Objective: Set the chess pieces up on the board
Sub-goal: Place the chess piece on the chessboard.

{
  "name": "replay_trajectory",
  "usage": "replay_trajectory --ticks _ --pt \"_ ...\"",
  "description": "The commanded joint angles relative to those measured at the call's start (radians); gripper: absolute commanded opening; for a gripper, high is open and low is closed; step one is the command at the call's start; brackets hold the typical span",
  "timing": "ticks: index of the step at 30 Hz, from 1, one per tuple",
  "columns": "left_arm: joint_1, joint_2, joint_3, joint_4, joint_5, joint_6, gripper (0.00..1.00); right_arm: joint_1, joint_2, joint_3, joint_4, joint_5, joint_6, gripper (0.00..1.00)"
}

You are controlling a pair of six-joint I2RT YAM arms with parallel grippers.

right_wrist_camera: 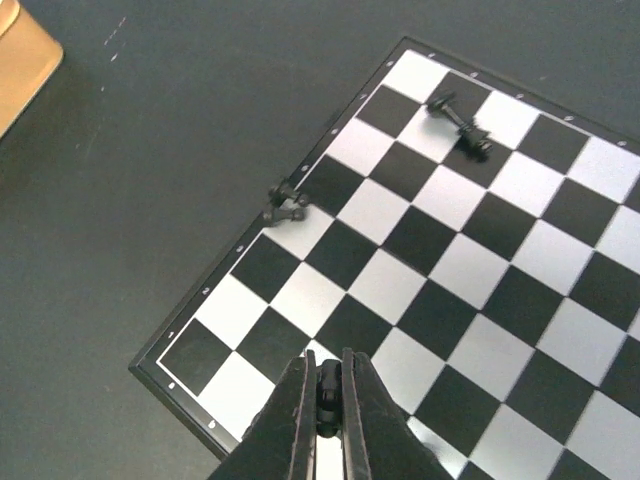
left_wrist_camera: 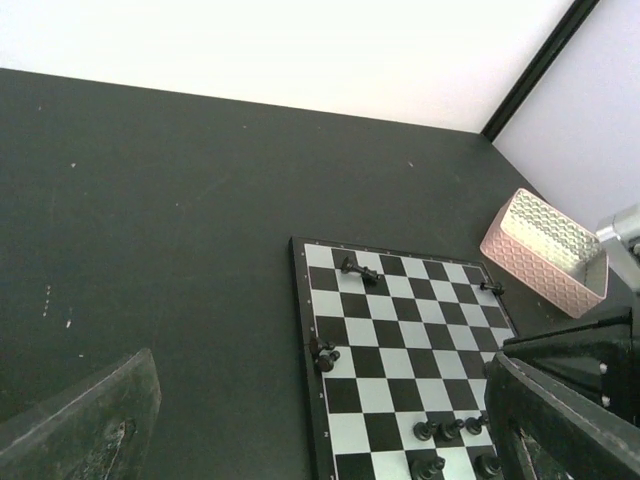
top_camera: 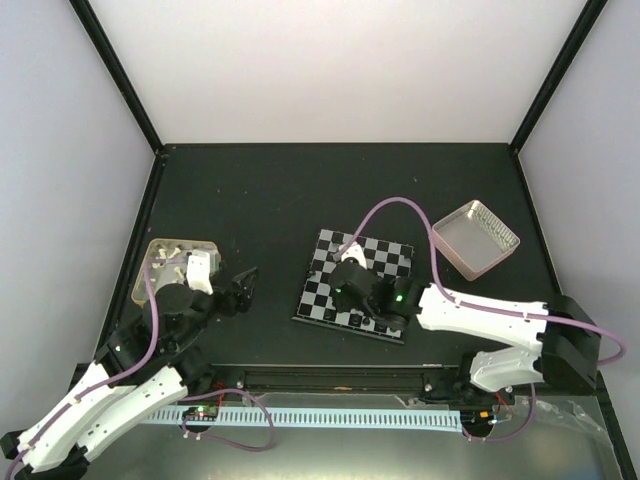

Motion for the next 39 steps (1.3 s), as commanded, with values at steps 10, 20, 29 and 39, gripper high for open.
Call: replay_trajectory --ticks 10,20,29,39 --pt "-0.002 -0.036 -0.013 -0.034 -0.051 -0.028 0.91 0.097 0.191 0.082 0.143 -0.079 -0.095 0.01" --pt "-0.002 -0.013 -0.015 -0.029 -0.042 -0.027 0.93 0.102 0.281 0.094 0.15 -0.093 -0.104 0.01" --pt "-0.001 -0.008 -0.016 -0.03 -0.038 -0.028 0.93 0.101 0.338 0.086 0.148 -0.094 -0.094 0.01" --pt "-0.002 -0.01 -0.016 -0.033 -0.037 -0.034 0.93 0.101 0.365 0.071 0.156 -0.088 -0.087 0.01"
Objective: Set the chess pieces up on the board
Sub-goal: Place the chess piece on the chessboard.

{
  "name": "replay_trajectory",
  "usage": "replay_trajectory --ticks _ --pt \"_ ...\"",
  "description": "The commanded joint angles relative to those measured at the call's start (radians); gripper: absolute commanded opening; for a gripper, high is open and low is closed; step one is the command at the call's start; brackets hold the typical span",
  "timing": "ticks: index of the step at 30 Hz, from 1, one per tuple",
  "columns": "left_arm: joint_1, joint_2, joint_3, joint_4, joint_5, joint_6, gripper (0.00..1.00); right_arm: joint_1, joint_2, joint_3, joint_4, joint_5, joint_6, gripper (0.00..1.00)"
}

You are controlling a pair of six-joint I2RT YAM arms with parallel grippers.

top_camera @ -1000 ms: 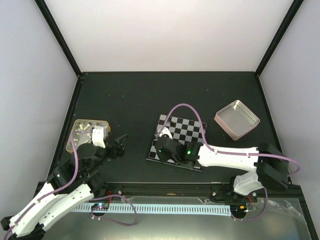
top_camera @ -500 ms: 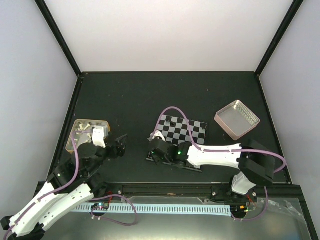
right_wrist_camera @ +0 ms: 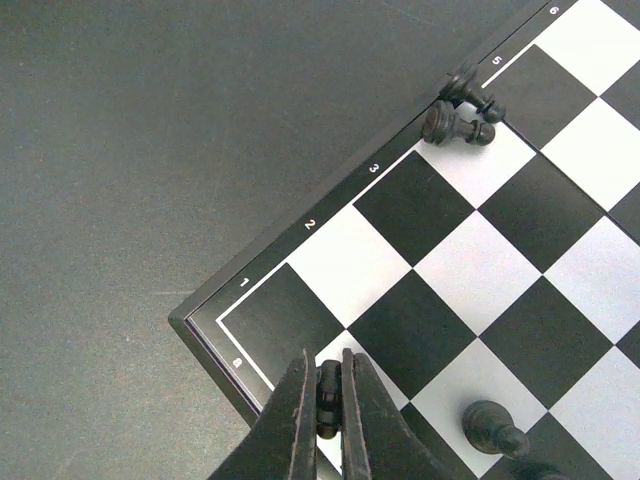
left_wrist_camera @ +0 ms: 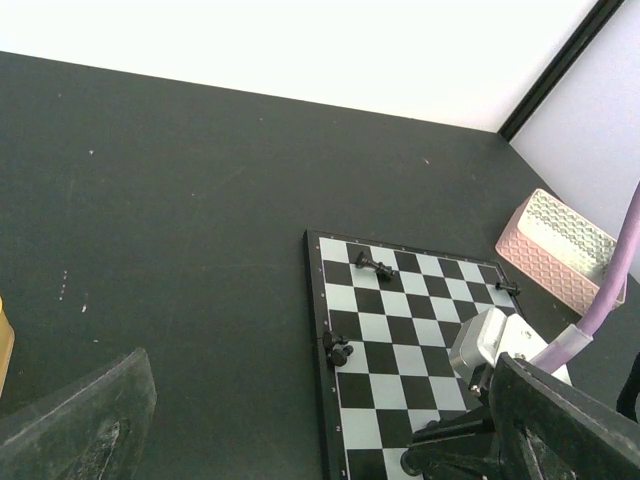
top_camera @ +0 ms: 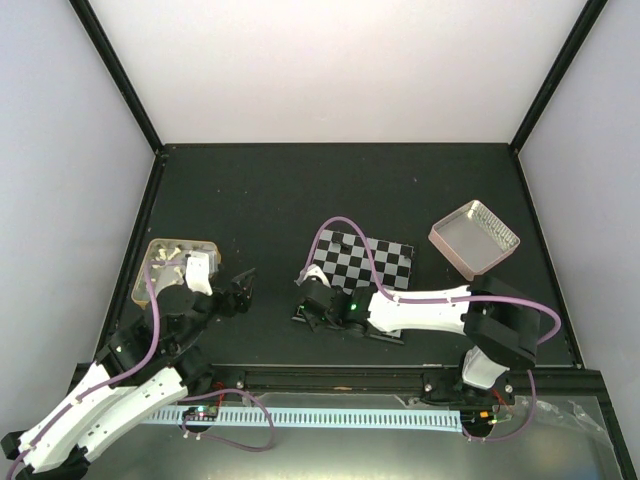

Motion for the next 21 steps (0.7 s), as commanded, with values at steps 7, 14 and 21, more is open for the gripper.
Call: replay_trajectory --ticks 7,14,21 --pt "-0.002 0.003 0.001 -0.011 -0.007 -0.008 0.93 0.007 0.042 -0.004 0.019 0.013 0.011 0.02" --pt "-0.001 0.007 0.001 -0.011 -0.005 -0.009 0.94 0.008 0.056 -0.002 0.006 0.016 0.017 0.07" --pt "-0.002 0.02 0.001 -0.008 0.0 -0.011 0.94 0.008 0.012 0.008 -0.032 0.027 0.034 0.24"
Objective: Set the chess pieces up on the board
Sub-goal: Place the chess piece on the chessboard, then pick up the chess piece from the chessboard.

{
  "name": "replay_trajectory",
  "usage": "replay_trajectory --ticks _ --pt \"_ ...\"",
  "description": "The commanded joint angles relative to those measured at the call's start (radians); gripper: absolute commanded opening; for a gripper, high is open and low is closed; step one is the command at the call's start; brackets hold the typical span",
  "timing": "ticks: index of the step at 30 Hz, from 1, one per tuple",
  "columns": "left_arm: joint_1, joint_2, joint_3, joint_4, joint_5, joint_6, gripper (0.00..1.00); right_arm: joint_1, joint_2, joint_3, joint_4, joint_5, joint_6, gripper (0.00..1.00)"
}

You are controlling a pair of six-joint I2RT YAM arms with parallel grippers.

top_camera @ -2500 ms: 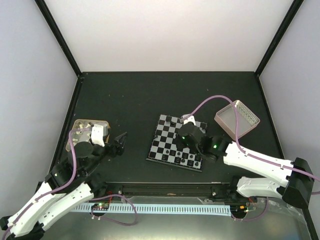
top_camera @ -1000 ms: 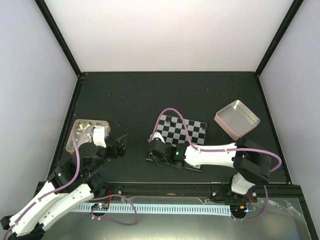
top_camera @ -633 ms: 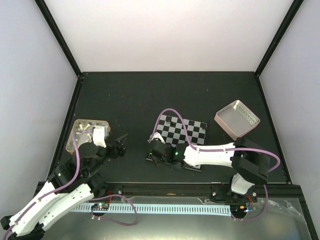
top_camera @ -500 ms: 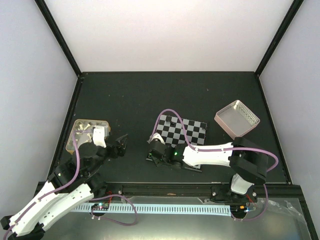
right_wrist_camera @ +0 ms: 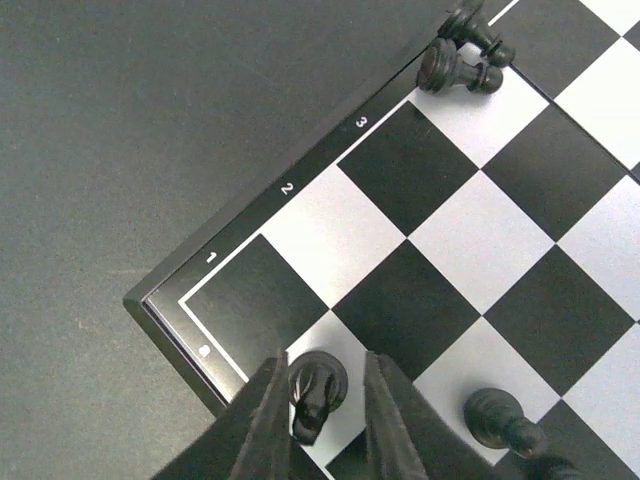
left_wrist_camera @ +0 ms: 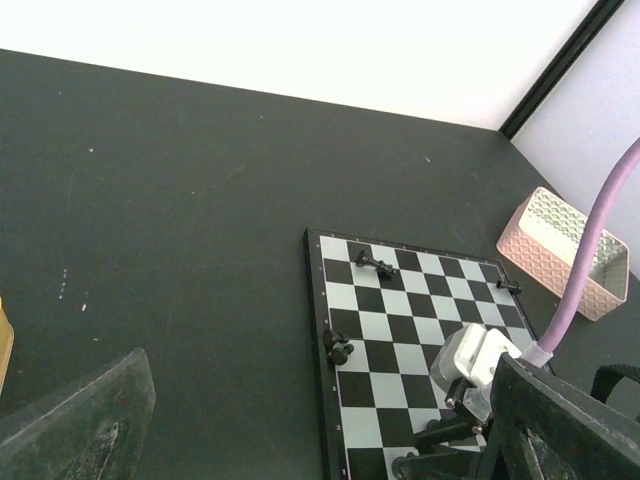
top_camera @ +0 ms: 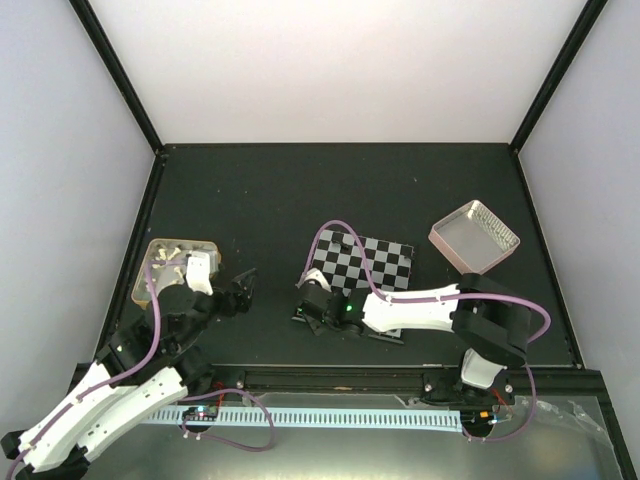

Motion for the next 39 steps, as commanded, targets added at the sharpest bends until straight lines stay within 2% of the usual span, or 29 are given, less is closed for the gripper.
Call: replay_trajectory --ticks 1,6,13,17,22,27,31,34,39 --pt "-0.002 0.019 0.0 -0.007 -0.001 -0.009 0.94 0.007 -0.05 0.011 -0.025 0.024 0.02 0.26" --pt "-0.003 0.023 0.002 -0.009 -0.001 -0.008 0.94 0.007 -0.134 0.016 -0.025 0.036 0.038 0.33" --pt "-0.002 0.023 0.002 -0.011 -0.002 -0.009 0.94 -0.012 -0.207 0.066 -0.066 0.09 0.076 0.35" --pt "-0.001 0.033 0.001 -0.008 0.0 -0.005 0.94 -0.07 -0.236 0.073 -0.084 0.069 0.112 0.36" --pt "-0.002 0.076 -0.008 0.013 0.037 0.005 0.96 -0.18 -0.252 0.058 -0.075 -0.035 0.149 0.39" --pt "-0.002 0.202 -0.023 0.112 0.165 -0.026 0.95 -0.288 -0.285 -0.04 -0.001 -0.151 0.205 0.41" --pt "-0.001 0.398 0.0 0.208 0.233 -0.06 0.83 -0.378 -0.287 -0.093 0.045 -0.212 0.208 0.41" --pt "0.0 0.539 0.068 0.195 0.249 -0.076 0.73 -0.445 -0.245 -0.072 0.046 -0.21 0.139 0.42" --pt "0.001 0.686 0.163 0.159 0.291 -0.074 0.71 -0.51 -0.093 0.051 0.009 -0.216 -0.043 0.42"
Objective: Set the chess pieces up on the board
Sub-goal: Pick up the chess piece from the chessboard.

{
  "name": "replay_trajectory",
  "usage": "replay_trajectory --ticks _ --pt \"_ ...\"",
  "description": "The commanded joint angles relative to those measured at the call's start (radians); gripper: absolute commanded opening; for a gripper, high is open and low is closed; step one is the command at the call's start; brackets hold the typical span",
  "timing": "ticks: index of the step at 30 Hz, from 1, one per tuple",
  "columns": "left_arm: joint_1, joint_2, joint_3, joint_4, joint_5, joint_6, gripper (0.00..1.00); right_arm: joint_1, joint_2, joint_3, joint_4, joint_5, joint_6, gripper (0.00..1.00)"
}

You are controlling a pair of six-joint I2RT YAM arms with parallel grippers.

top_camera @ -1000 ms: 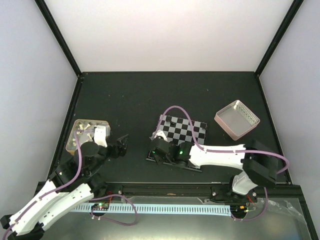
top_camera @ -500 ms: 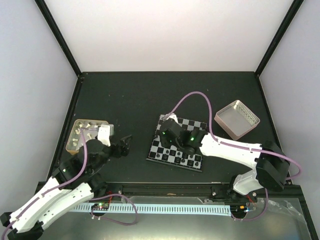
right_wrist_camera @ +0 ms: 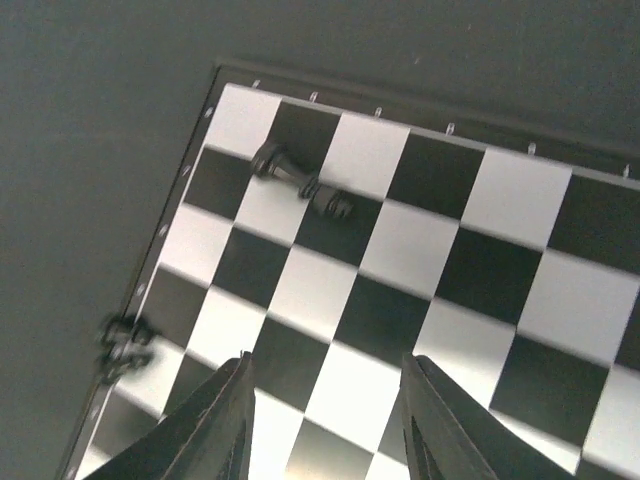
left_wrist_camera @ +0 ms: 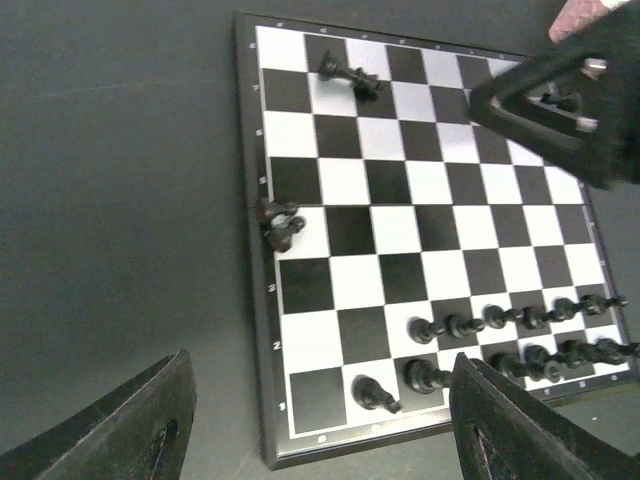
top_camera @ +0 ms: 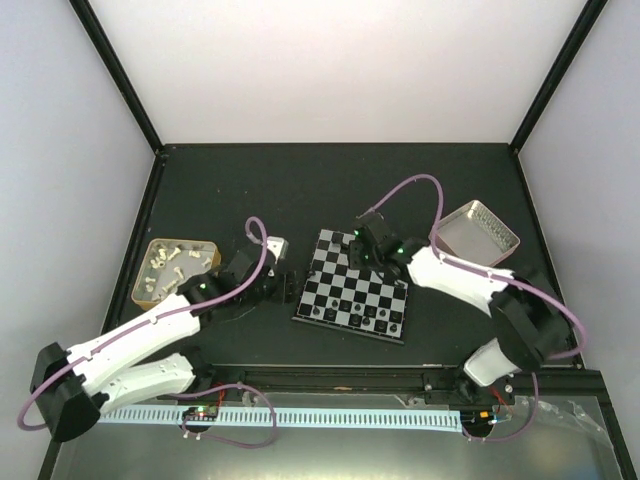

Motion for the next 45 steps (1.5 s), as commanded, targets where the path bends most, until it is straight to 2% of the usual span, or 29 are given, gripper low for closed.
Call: replay_trajectory --ticks 1,6,18,29,37,42,45 --pt "0.002 0.063 0.098 0.016 0.065 -0.022 0.7 -0.039 0.142 0.134 -0.01 -0.026 -0.192 0.42" --pt "0.007 0.068 0.09 0.029 0.071 -0.039 0.71 -0.044 0.283 0.267 -0.075 -0.011 -0.308 0.43" --pt "0.018 -0.006 0.033 0.043 0.04 -0.057 0.74 -0.045 0.479 0.453 -0.161 -0.054 -0.459 0.43" --pt "0.023 -0.054 0.012 0.033 0.027 -0.057 0.75 -0.047 0.549 0.503 -0.196 0.009 -0.501 0.39" --pt "0.023 -0.068 0.009 0.026 0.026 -0.057 0.75 -0.074 0.588 0.532 -0.194 0.013 -0.463 0.39" --pt "0.022 -0.07 0.004 0.023 0.026 -0.061 0.75 -0.077 0.604 0.541 -0.189 0.008 -0.446 0.33" --pt "0.023 -0.072 0.005 0.023 0.029 -0.064 0.75 -0.076 0.603 0.535 -0.179 0.002 -0.434 0.25"
